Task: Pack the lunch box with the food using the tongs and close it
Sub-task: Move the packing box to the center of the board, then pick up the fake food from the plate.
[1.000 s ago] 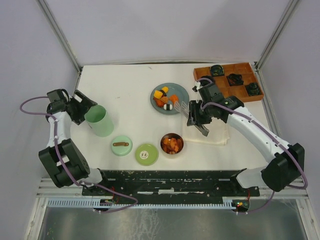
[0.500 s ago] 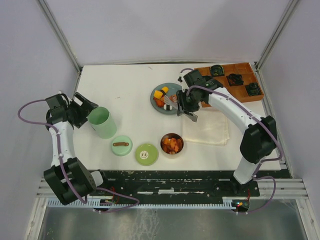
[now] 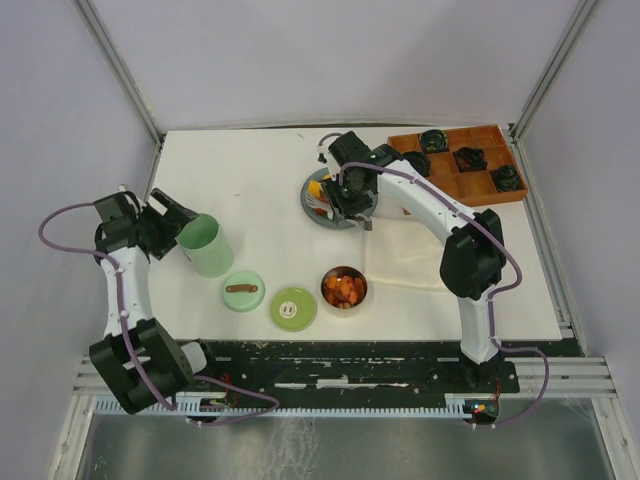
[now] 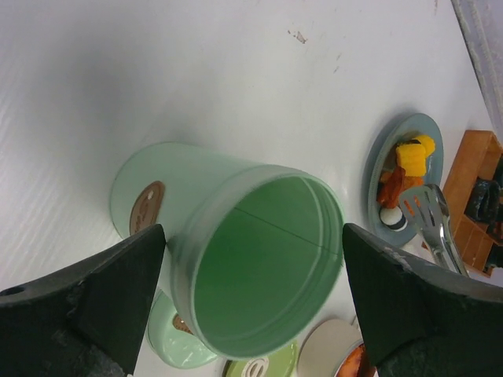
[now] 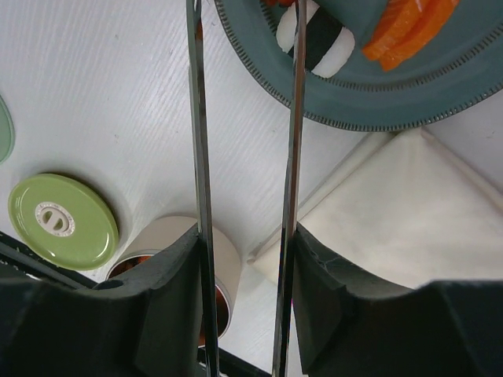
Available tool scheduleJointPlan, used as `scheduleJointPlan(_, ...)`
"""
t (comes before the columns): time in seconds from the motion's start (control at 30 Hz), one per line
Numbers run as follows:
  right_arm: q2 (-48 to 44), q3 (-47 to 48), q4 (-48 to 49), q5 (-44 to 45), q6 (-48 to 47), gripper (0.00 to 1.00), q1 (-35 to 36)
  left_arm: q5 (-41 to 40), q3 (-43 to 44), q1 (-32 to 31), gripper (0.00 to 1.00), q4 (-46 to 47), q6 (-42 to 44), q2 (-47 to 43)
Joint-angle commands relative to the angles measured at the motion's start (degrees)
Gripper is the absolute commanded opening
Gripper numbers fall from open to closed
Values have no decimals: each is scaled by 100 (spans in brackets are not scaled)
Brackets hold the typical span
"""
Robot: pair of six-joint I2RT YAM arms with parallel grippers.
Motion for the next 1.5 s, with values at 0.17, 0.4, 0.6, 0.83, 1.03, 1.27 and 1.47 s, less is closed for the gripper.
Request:
scheduleJointPlan(0.17,403,844,-575,532,-497,51,79,1385,-62,-56,99,448,212,720)
scheduleJointPlan(0.4,608,1084,-737,392,-551,50,158,938,56,-349,99,272,224,610)
scheduleJointPlan(0.6,864,1412,-941,519,-578,50,319,-527,221,-355,99,-95,-24,-108)
scheduleJointPlan(0.83,947,1543,-1003,782,-459,41,330,-1830,27,-356,99,-463,-278,-1233)
scheduleJointPlan(1.03,824,1595,-932,758,-352,38,339,-2392,-252,-348,99,-786,-73,-1900)
scheduleJointPlan(1.27,1063,1843,-1234,845,-445,46,335,-2497,-747,-351,99,-772,-58,-2271)
scheduleJointPlan(1.47,1177,1851,-1414,825,-502,48,339,-2351,-805,-347,100,-701,-67,-2258)
